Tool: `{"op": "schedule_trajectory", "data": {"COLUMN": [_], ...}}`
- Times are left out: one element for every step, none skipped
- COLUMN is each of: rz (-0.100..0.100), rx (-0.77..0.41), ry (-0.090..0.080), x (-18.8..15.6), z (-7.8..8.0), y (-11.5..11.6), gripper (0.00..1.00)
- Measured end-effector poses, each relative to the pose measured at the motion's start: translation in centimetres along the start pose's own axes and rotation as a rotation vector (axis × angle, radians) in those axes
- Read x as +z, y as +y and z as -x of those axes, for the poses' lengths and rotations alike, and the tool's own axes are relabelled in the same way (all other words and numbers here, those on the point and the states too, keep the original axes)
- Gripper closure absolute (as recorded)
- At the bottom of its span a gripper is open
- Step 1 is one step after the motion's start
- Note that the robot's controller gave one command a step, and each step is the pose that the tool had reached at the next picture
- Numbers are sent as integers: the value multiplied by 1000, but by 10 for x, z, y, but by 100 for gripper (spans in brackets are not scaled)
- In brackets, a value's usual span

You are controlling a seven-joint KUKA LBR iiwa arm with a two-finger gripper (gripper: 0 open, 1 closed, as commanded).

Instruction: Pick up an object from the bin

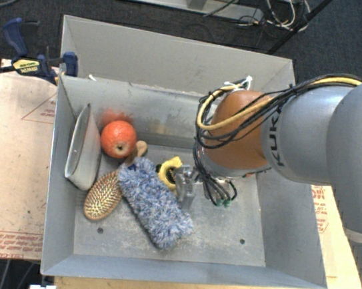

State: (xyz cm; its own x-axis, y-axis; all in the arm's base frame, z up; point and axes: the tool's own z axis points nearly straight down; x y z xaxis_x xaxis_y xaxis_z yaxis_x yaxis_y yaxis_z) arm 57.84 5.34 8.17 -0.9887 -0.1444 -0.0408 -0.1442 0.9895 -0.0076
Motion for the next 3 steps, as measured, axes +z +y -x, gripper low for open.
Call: {"op": "schedule_trajectory", "data": {"rz": [5, 5, 6], "rx": [-4, -4, -68], "ry": [28, 24, 34], "x": [8, 8, -24], "z": [-8, -7, -4], "y": [3, 3, 1], "gripper": [0, 0, 0]}}
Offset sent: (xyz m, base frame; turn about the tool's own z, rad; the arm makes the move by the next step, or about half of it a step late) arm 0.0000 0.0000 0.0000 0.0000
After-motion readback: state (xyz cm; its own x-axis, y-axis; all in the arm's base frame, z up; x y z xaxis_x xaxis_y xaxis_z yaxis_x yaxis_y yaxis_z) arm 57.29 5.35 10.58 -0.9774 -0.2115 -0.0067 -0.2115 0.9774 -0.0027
